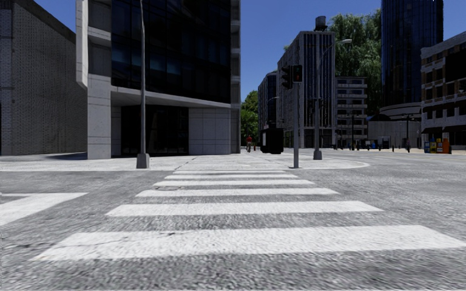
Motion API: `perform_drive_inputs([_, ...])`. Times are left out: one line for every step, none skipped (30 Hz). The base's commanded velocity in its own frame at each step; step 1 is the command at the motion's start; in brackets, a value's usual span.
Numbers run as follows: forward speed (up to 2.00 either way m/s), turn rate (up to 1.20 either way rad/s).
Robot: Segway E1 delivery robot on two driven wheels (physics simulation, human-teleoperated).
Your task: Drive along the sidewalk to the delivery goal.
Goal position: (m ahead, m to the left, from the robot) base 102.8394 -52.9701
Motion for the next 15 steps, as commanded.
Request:
perform_drive_inputs([1.98, 0.0])
perform_drive_inputs([1.98, 0.0])
perform_drive_inputs([1.75, 0.0])
perform_drive_inputs([1.51, 0.0])
perform_drive_inputs([1.39, 0.0])
perform_drive_inputs([1.32, 0.0])
perform_drive_inputs([1.32, 0.0])
perform_drive_inputs([1.29, 0.0])
perform_drive_inputs([1.28, 0.0])
perform_drive_inputs([1.28, 0.0])
perform_drive_inputs([1.28, 0.0])
perform_drive_inputs([1.28, 0.0])
perform_drive_inputs([1.28, 0.0])
perform_drive_inputs([1.28, 0.0])
perform_drive_inputs([1.28, 0.0])
